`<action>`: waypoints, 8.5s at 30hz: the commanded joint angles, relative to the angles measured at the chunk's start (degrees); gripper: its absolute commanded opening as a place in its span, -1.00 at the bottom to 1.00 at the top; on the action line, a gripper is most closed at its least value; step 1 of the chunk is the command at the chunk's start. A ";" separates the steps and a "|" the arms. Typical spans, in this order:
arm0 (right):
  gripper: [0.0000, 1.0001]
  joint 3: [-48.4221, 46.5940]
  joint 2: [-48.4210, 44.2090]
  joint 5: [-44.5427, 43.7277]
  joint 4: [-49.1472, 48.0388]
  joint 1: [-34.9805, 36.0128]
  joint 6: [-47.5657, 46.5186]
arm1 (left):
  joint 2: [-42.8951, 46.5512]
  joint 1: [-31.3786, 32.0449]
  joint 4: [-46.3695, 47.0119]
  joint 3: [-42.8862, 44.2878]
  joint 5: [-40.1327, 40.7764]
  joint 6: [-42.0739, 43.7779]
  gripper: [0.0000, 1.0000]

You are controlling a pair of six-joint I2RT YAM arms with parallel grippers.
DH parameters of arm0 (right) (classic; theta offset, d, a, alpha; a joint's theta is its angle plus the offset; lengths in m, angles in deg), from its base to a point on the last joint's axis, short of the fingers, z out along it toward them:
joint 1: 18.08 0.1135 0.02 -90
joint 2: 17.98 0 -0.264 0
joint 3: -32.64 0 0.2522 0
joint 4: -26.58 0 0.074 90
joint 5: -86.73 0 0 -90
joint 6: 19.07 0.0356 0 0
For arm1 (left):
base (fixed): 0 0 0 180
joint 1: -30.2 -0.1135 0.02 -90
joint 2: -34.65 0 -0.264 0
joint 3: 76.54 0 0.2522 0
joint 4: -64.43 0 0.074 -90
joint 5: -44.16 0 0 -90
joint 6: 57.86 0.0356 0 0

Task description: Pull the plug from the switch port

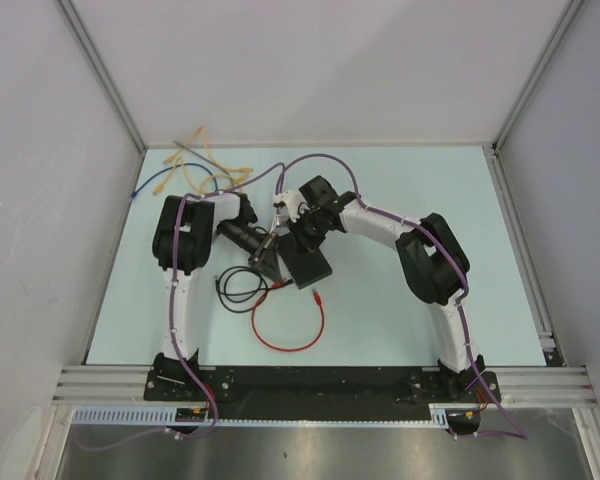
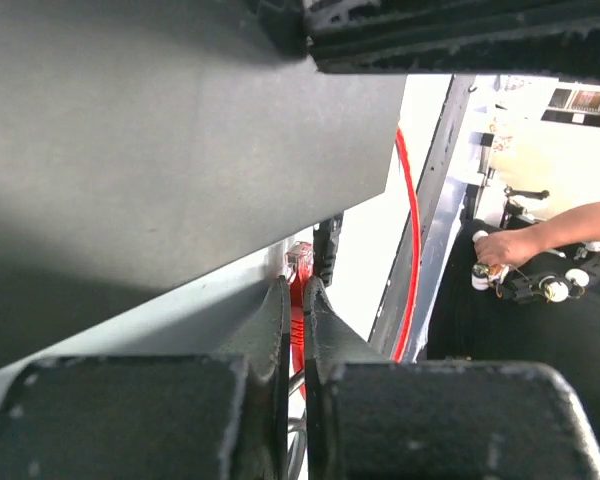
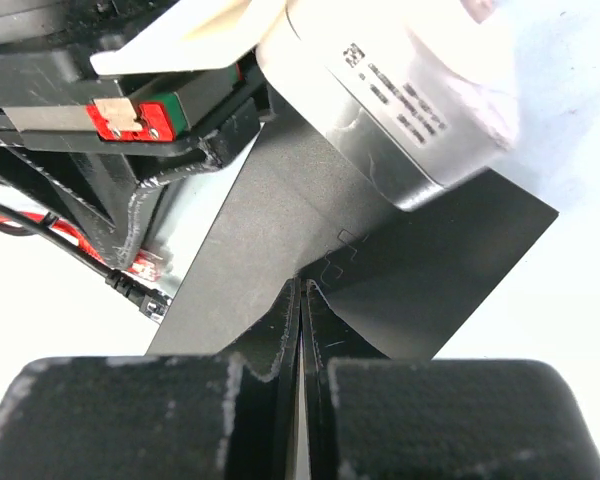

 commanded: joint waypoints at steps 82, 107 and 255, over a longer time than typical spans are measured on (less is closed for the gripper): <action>-0.91 4.28 -0.35 -4.55 0.44 1.40 0.12 | 15.09 -0.56 33.22 -12.22 -0.08 -24.22 0.06; -0.87 6.13 -1.06 -5.08 0.27 1.76 -0.32 | 11.75 -0.64 32.61 -8.60 -4.74 -27.03 0.07; -0.76 3.23 0.35 -7.36 -0.43 -1.49 -1.38 | 4.44 -9.79 13.01 35.52 26.14 -23.79 -0.27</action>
